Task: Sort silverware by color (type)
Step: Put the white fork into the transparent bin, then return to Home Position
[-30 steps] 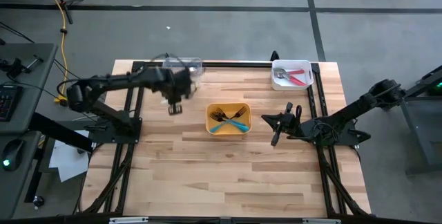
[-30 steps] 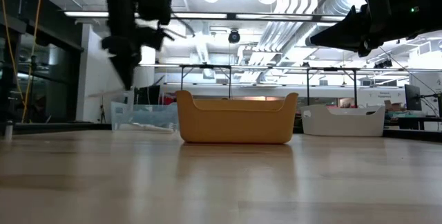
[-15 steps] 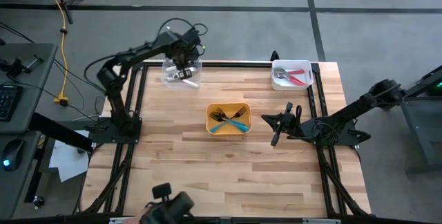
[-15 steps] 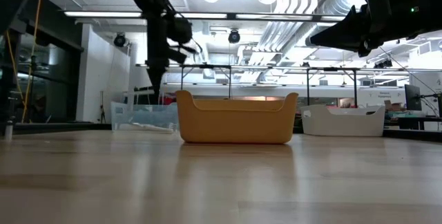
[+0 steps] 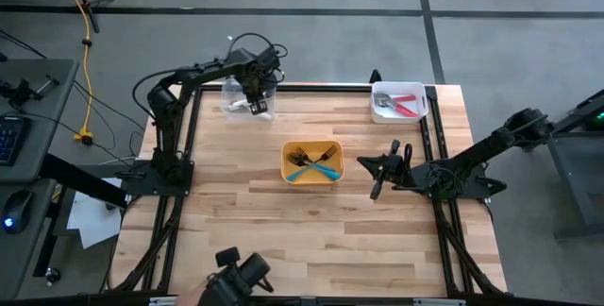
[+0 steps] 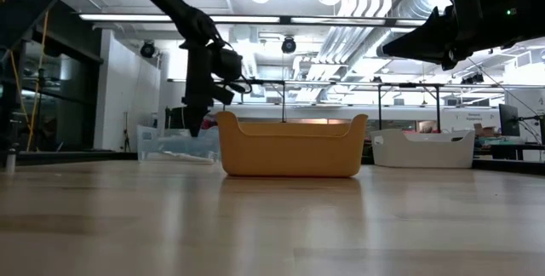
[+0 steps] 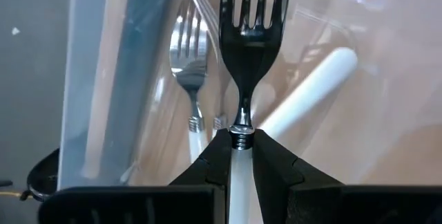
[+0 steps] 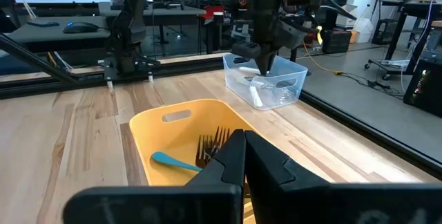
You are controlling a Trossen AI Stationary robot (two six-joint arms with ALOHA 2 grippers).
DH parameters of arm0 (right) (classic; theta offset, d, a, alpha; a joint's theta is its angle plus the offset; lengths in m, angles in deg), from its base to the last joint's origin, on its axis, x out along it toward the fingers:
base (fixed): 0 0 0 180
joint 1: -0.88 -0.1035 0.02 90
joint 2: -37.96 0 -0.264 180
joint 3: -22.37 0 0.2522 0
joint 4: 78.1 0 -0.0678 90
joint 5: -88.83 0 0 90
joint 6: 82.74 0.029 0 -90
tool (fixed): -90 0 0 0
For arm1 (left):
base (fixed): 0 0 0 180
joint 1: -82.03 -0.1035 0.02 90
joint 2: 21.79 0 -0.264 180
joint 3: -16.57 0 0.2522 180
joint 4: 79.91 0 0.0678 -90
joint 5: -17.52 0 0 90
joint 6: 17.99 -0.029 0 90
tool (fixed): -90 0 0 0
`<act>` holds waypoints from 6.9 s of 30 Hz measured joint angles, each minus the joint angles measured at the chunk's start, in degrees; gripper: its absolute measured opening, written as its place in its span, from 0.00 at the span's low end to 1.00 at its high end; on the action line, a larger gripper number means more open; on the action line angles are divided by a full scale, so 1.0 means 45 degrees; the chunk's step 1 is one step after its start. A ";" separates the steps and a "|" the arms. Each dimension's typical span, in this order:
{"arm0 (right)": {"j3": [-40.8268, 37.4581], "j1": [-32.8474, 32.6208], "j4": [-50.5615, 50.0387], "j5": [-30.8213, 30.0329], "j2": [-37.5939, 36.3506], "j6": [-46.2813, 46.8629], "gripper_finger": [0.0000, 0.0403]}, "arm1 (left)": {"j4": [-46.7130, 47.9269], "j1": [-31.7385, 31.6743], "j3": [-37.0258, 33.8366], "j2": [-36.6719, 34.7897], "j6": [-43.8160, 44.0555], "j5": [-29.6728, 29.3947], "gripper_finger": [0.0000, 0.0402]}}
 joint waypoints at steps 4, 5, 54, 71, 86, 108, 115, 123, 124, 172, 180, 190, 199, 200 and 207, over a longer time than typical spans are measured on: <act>0.0000 -0.0003 0.0000 -0.0001 -0.0002 0.0000 0.00 | -0.0553 -0.0209 -0.0339 0.0000 0.0213 -0.0008 0.07; 0.0000 0.0000 0.0000 -0.0001 -0.0002 0.0000 0.00 | -0.0475 -0.0265 -0.0372 0.0000 0.0293 -0.0014 0.08; 0.2267 0.8685 -0.3826 1.1267 0.0003 -0.3955 0.00 | -1.9468 0.4020 -1.3196 -0.9213 0.3495 0.5500 0.00; -0.1014 1.0727 -0.1361 1.1307 -0.2791 -0.3190 0.00 | -2.2668 0.4821 -1.6198 -1.0764 0.4523 0.6112 0.00; -0.2365 0.9244 -0.4439 1.0147 -0.7767 -0.2845 0.00 | -2.1505 0.4889 -1.8516 -1.5271 0.5442 0.5849 0.00; -0.2370 0.9015 -0.9246 0.9661 -1.3382 -0.2781 0.00 | -1.6002 0.7669 -1.9510 -2.1542 0.5664 0.0684 0.00; -0.2375 0.9423 -0.9262 0.9853 -1.3397 -0.2837 0.00 | -1.4514 0.9019 -1.9510 -2.3504 0.5722 -0.0416 0.00; -0.2380 1.0129 -0.9297 1.0104 -1.3446 -0.2839 0.00 | -1.3690 0.8993 -1.9489 -2.5256 0.5013 -0.0108 0.00; -0.2380 1.0218 -0.9296 1.0109 -1.3446 -0.2799 0.00 | -1.3694 0.8993 -1.9471 -2.5228 0.4999 0.0018 0.00; -0.2385 1.0520 -0.9345 1.0260 -1.2441 -0.0079 0.00 | -1.3804 0.8984 -1.9476 -2.3960 0.6548 -0.0834 0.00; -0.2385 1.0520 -0.9345 1.0260 -1.2441 -0.0083 0.00 | -1.3804 0.8984 -1.9476 -2.3960 0.6548 -0.0834 0.01; -0.2385 1.0520 -0.9345 1.0260 -1.2441 -0.0083 0.00 | -1.3804 0.8984 -1.9476 -2.3962 0.6548 -0.0834 0.01; -0.2385 1.0518 -0.9345 1.0260 -1.2441 -0.0083 0.00 | -1.3804 0.8984 -1.9476 -2.3960 0.6548 -0.0834 0.01; -0.2385 1.0516 -0.9345 1.0260 -1.2441 -0.0083 0.00 | -1.3804 0.8984 -1.9476 -2.3962 0.6548 -0.0834 0.01; -0.2385 1.0519 -0.9345 1.0265 -1.2441 -0.0083 0.00 | -1.3804 0.8984 -1.9476 -2.3961 0.6548 -0.0834 0.01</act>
